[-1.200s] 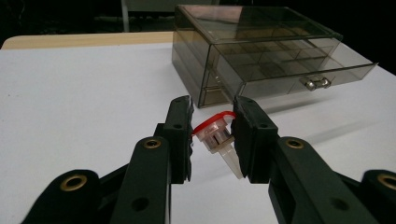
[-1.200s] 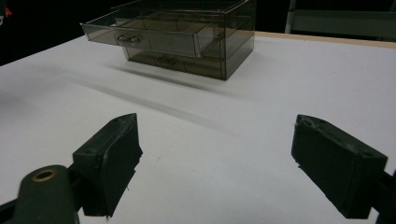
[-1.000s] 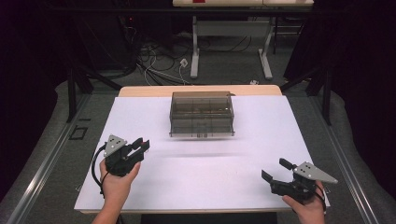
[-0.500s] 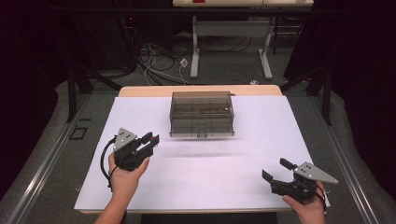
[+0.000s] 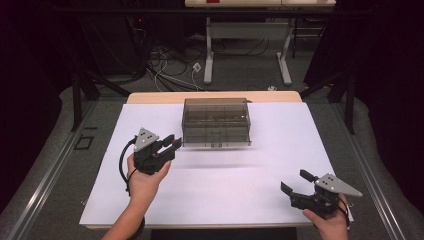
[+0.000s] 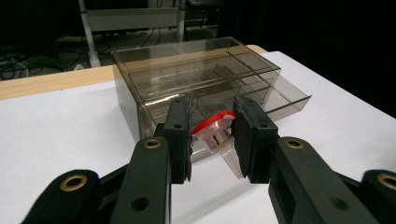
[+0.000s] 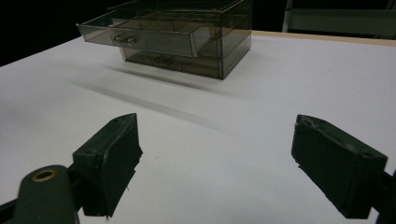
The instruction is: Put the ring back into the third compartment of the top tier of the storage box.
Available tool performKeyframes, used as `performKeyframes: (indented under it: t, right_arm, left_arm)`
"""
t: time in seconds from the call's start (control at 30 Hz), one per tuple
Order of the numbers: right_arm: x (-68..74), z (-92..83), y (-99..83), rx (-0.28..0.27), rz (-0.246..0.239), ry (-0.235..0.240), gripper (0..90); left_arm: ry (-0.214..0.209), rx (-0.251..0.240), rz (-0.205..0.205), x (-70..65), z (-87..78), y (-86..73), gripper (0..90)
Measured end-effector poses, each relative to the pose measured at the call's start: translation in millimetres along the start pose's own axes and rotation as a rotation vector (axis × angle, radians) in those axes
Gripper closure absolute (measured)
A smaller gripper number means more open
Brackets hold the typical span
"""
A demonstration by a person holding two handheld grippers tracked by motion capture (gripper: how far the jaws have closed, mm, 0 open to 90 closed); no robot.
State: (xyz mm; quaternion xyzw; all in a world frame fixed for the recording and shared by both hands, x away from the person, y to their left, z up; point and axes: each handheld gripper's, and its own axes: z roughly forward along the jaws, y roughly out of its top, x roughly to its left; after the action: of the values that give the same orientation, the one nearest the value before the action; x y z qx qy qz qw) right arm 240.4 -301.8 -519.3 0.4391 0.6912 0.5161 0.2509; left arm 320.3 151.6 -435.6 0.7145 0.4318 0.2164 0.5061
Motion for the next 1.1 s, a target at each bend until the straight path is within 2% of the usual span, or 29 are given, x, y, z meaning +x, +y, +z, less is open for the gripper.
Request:
performKeyframes:
  t: [0.43, 1.1]
  right_arm:
    - [-0.5, 0.4, -0.5, -0.002, 0.007, -0.001, 14.7]
    - [-1.2, -0.3, -0.5, 0.001, 0.012, 0.000, 14.7]
  left_arm:
    - [-0.038, -0.004, 0.001, -13.6, 19.1, 16.3, 68.5]
    - [-0.061, 0.005, 0.017, -32.8, 48.0, 33.4, 68.5]
